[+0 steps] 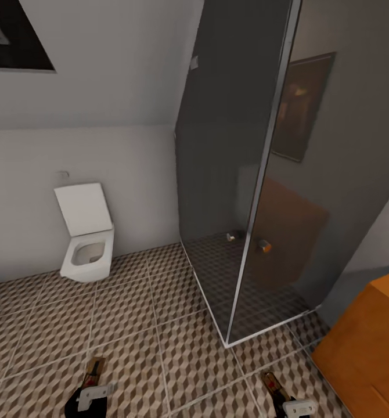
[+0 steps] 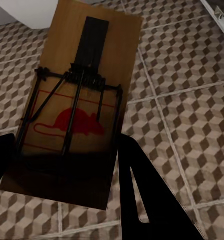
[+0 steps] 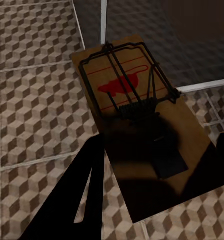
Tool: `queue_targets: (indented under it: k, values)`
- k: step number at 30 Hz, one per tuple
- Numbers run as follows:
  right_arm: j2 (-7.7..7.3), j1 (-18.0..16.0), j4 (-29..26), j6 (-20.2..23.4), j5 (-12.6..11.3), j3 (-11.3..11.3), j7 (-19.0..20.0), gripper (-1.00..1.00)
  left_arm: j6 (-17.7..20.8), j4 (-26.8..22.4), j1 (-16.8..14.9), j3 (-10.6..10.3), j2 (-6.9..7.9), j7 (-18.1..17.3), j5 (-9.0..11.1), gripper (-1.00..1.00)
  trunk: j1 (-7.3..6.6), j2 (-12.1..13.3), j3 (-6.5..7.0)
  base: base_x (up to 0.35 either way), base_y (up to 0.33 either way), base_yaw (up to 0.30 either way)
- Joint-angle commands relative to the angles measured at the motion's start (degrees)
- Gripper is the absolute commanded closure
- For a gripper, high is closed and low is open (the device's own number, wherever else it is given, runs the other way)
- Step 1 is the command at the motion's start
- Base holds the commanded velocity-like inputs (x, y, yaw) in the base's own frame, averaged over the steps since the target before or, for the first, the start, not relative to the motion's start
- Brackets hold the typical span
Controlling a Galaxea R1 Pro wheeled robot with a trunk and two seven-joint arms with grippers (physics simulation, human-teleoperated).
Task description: Take the four mousetraps from the cabinet in the bathroom and place them on the bathroom floor. Make sure all four end up on the same floor surface, and ensure that at least two of them are either under or directly next to the same bathroom sink.
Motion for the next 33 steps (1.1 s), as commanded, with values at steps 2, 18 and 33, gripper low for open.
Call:
queue_targets:
  k: [2, 18, 33]
  values:
    - [-0.08, -0.06, -0.02, -0.18, -0.36, 0.5, -0.54, 1.0, -0.09, 0.09, -0.07, -0.38, -0.03, 0.73, -0.48, 1.0, 0.03, -0.12, -0.12, 0.0, 0.093, 0.28]
    - [-0.08, -0.06, 0.0, -0.18, -0.36, 0.5, -0.54, 1.0, -0.09, 0.09, -0.06, -0.38, -0.03, 0.73, -0.48, 1.0, 0.03, -0.12, -0.12, 0.05, 0.216, 0.279]
    - [-0.08, -0.06, -0.03, -0.27, -0.36, 0.5, -0.54, 1.0, -0.09, 0.09, -0.04, -0.38, -0.03, 0.73, -0.48, 1.0, 0.03, -0.12, -0.12, 0.15, 0.132, 0.128]
